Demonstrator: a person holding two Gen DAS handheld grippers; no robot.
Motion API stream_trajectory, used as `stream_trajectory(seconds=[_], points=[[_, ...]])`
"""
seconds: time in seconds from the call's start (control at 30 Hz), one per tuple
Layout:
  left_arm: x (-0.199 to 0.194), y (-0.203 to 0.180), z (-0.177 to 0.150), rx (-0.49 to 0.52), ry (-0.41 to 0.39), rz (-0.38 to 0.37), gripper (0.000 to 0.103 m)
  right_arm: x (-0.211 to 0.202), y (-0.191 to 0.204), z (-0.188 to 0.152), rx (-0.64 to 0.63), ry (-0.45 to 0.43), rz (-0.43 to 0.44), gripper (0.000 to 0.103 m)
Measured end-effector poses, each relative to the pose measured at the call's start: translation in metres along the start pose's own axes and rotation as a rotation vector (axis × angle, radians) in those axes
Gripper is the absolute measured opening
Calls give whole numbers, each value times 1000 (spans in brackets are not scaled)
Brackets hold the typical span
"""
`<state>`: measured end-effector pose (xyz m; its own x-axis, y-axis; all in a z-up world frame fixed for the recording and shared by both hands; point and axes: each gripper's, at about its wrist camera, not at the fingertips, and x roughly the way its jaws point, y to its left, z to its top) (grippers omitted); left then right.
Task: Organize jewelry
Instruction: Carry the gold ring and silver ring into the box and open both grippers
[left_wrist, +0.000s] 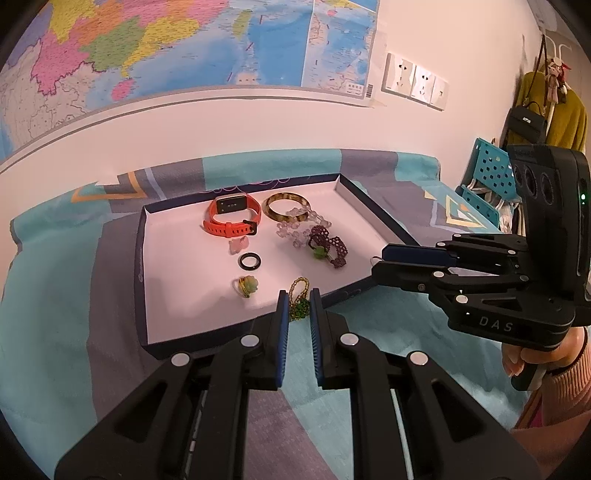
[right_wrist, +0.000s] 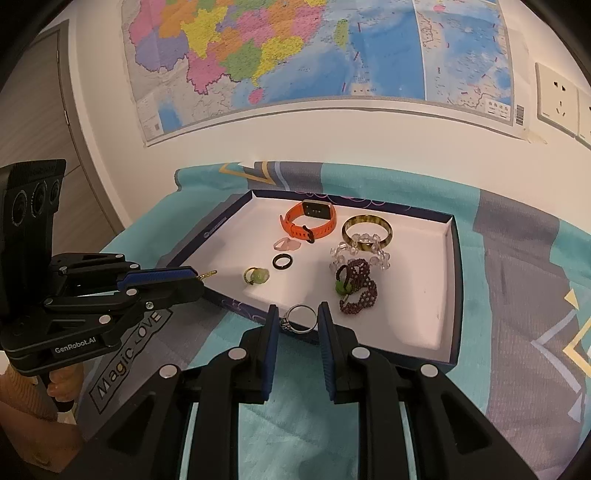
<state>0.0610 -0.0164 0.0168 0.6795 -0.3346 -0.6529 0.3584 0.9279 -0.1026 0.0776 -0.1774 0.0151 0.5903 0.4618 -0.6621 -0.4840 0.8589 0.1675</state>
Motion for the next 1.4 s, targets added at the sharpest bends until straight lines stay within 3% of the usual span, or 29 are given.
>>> stream_trajectory(seconds=[1.4], points=[[41,18,13,-41,49,42,12,33,-16,19,23,36,-6,20]])
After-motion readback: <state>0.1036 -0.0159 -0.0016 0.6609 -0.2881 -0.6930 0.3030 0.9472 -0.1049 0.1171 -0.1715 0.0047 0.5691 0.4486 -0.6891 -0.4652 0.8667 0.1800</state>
